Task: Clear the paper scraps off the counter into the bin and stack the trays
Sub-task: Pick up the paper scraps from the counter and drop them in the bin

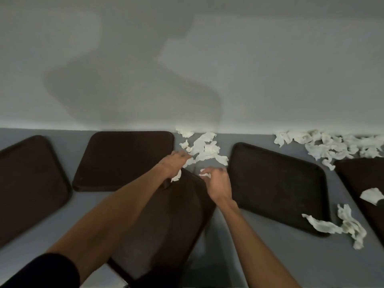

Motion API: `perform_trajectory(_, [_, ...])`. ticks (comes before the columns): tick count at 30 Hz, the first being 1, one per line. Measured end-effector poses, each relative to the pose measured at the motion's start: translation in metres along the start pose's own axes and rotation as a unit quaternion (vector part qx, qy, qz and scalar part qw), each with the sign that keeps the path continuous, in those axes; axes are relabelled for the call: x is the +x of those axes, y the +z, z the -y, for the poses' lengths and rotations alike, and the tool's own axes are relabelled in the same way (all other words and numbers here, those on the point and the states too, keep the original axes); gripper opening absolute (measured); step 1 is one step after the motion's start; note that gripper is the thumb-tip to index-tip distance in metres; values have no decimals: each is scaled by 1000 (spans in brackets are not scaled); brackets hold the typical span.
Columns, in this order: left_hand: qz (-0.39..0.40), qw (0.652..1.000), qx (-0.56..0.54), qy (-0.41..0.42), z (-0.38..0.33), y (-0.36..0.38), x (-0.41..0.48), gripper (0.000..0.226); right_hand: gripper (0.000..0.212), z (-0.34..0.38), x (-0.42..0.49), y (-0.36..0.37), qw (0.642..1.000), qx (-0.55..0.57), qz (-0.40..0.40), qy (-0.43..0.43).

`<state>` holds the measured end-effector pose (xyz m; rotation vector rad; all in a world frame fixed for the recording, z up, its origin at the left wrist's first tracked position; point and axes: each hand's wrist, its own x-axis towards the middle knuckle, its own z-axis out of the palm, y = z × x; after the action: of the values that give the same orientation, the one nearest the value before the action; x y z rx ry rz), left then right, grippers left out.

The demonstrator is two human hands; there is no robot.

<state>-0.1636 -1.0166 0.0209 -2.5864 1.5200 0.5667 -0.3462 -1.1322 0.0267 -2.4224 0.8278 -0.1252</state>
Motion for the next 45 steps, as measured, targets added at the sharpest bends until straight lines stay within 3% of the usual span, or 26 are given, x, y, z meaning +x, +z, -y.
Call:
perform_trajectory(3, [34, 998, -13, 45, 13, 10, 17, 93, 26, 3, -23, -7, 997, 70, 2, 25])
perform_trajectory(6, [39, 998, -22, 48, 10, 13, 21, 58, 36, 0, -45, -19, 994, 99, 2, 44])
perform_trajectory(8, [20, 999, 4, 49, 7, 11, 20, 41, 42, -6, -58, -25, 991, 118, -2, 59])
perform_trajectory(13, [-68, 997, -28, 38, 4, 6, 14, 29, 36, -27, -91, -37, 987, 137, -37, 79])
perform_trajectory(16, [-135, 984, -110, 47, -11, -3, -2, 18, 24, -36, -116, -46, 974, 189, -54, 110])
perform_trajectory(19, [-144, 959, -239, 44, -46, -13, -31, 30, 28, -39, -146, -57, 945, 283, -92, 135])
perform_trajectory(23, [-143, 926, -349, 30, -117, -21, -78, 51, 34, -52, -187, -71, 911, 345, -125, 189])
perform_trajectory(28, [-77, 868, -491, -10, -221, -16, -123, 50, 29, -80, -250, -98, 828, 463, -160, 274])
perform_trajectory(33, [38, 864, -496, 79, -333, 8, -168, 29, 20, -131, -342, -124, 836, 444, -187, 264])
perform_trajectory(36, [53, 830, -545, 104, -400, 20, -195, 26, 36, -173, -407, -140, 832, 435, -212, 270])
perform_trajectory(42, [75, 777, -611, 132, -531, 35, -240, 26, 31, -255, -541, -171, 800, 419, -264, 338])
perform_trajectory(45, [117, 733, -662, 100, -601, 50, -259, 26, 17, -292, -605, -177, 755, 430, -309, 385])
